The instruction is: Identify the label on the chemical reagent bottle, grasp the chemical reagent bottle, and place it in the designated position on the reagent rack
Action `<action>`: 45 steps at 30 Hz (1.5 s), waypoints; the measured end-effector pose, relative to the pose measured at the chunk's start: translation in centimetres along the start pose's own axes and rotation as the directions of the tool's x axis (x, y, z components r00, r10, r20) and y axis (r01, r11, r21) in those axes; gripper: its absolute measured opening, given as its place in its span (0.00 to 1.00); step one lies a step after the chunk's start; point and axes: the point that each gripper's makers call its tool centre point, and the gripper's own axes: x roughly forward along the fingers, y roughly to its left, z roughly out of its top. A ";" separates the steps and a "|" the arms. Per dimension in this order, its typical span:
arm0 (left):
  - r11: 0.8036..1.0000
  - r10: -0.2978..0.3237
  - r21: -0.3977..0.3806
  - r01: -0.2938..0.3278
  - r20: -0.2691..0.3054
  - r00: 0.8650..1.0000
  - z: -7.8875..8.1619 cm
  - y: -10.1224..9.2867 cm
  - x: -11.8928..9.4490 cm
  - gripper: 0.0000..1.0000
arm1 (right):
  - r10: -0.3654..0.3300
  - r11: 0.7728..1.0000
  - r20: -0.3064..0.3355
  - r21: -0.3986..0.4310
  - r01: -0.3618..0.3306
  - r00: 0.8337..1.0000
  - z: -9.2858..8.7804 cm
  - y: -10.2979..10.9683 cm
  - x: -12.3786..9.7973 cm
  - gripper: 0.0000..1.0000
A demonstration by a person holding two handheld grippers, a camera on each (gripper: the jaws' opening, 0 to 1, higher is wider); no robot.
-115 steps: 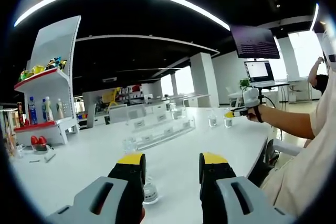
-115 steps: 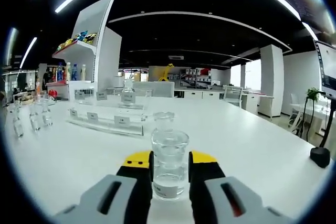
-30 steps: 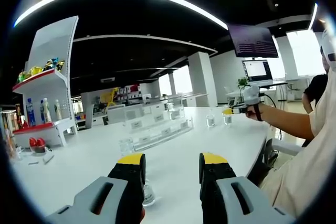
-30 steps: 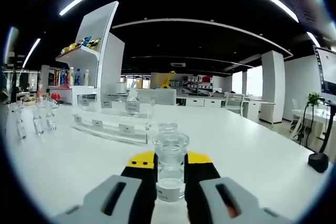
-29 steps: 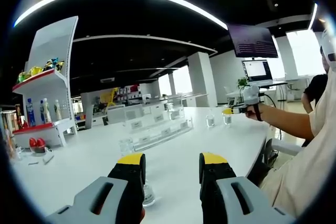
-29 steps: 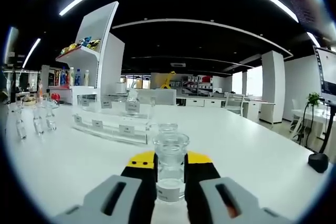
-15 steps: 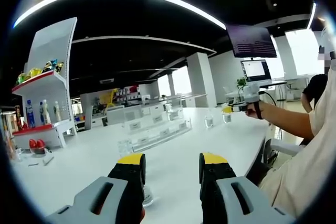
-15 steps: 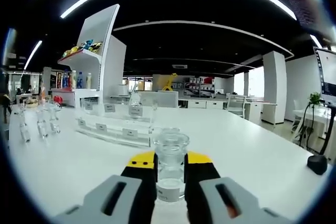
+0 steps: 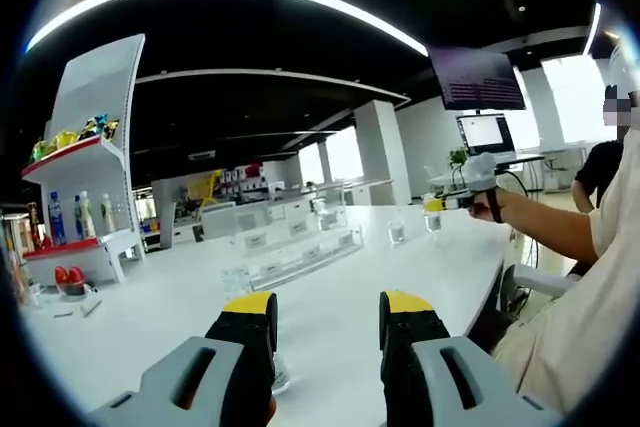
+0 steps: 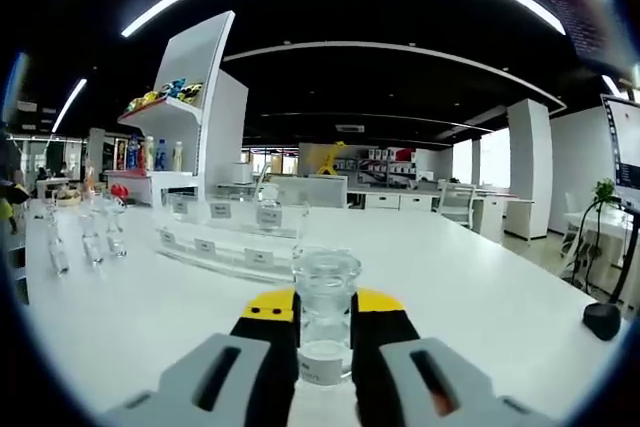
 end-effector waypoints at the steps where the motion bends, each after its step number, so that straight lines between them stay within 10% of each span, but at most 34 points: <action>1: 1.000 0.000 0.000 0.000 0.000 1.000 0.0 0.0 0.0 0.42 | 0.004 1.000 0.000 -0.003 -0.004 1.000 0.1 0.1 -0.1 0.19; 45: 1.000 0.012 0.021 -0.013 0.041 0.999 0.9 -0.9 -2.2 0.42 | 0.091 0.996 0.100 0.009 -0.092 0.991 3.7 2.5 -6.9 0.19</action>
